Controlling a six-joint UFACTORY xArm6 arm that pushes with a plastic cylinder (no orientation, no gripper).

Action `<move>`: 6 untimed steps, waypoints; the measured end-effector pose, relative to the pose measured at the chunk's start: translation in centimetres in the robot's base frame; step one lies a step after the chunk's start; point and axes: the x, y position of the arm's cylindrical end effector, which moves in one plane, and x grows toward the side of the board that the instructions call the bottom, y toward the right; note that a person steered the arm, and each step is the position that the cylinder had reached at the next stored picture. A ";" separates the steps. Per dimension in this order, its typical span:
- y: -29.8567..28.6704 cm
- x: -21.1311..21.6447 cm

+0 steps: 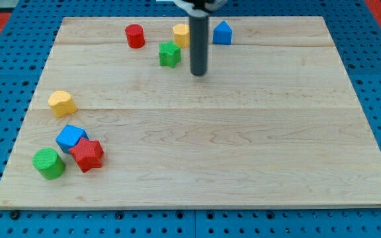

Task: Move the green star bottom of the yellow hexagon

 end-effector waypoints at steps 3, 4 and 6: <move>-14.6 -5.0; -12.3 -6.7; -8.9 -7.0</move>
